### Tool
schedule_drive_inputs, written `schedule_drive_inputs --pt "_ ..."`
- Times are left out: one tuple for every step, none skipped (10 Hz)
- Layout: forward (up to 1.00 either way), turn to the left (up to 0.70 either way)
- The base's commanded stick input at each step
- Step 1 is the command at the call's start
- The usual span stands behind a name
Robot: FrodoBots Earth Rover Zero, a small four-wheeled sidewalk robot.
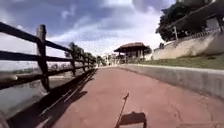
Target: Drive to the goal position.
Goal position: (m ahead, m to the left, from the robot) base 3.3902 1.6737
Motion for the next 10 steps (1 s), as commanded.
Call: schedule_drive_inputs --pt "0.70 -0.06" --pt "0.70 -0.06" --pt "0.70 -0.06" --pt "0.70 -0.06" --pt "0.70 -0.06" --pt "0.70 -0.06" --pt "0.70 -0.06" --pt "0.70 -0.06" --pt "0.70 -0.06" --pt "0.70 -0.06"
